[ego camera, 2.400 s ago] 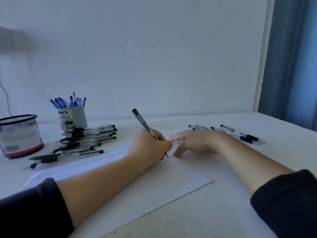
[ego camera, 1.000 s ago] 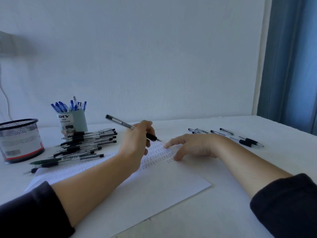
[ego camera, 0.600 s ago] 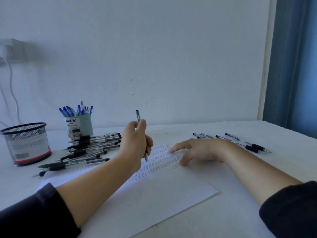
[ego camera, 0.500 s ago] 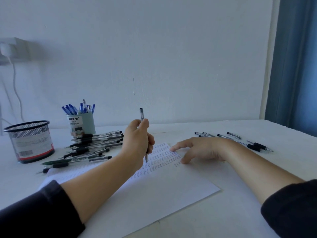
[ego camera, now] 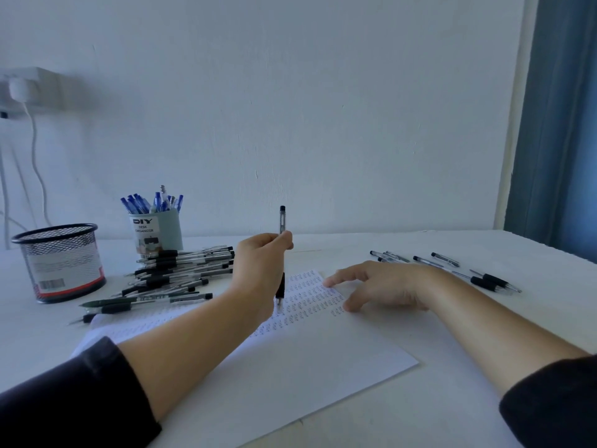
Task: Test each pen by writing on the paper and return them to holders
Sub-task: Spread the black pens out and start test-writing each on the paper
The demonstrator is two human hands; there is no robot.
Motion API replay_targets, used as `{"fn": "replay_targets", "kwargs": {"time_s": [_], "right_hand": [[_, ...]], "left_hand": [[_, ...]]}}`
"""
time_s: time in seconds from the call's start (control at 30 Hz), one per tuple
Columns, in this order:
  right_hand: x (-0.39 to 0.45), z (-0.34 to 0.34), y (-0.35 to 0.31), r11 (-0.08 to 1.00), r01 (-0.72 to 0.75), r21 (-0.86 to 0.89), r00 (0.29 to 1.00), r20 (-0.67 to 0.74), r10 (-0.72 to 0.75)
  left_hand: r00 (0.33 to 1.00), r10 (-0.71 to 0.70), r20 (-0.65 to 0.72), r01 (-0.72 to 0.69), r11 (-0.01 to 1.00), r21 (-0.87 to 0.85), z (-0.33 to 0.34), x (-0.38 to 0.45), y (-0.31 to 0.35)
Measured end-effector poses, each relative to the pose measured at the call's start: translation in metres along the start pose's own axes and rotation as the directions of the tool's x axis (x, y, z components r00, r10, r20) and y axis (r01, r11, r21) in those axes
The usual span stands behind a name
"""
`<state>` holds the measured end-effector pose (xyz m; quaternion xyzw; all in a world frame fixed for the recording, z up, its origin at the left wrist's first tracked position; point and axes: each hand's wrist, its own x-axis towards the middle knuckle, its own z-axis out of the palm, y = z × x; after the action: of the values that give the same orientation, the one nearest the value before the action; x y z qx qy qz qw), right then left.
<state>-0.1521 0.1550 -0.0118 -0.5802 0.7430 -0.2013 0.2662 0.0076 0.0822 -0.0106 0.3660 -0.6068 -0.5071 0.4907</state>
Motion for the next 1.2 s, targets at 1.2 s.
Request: {"fn": "replay_targets", "kwargs": {"time_s": [1.2], "right_hand": [[0.003, -0.023, 0.035, 0.874, -0.474, -0.112, 0.585, -0.782, 0.217]], "left_hand": [[0.98, -0.103, 0.169, 0.089, 0.992, 0.084, -0.004, 0.004, -0.001]]}}
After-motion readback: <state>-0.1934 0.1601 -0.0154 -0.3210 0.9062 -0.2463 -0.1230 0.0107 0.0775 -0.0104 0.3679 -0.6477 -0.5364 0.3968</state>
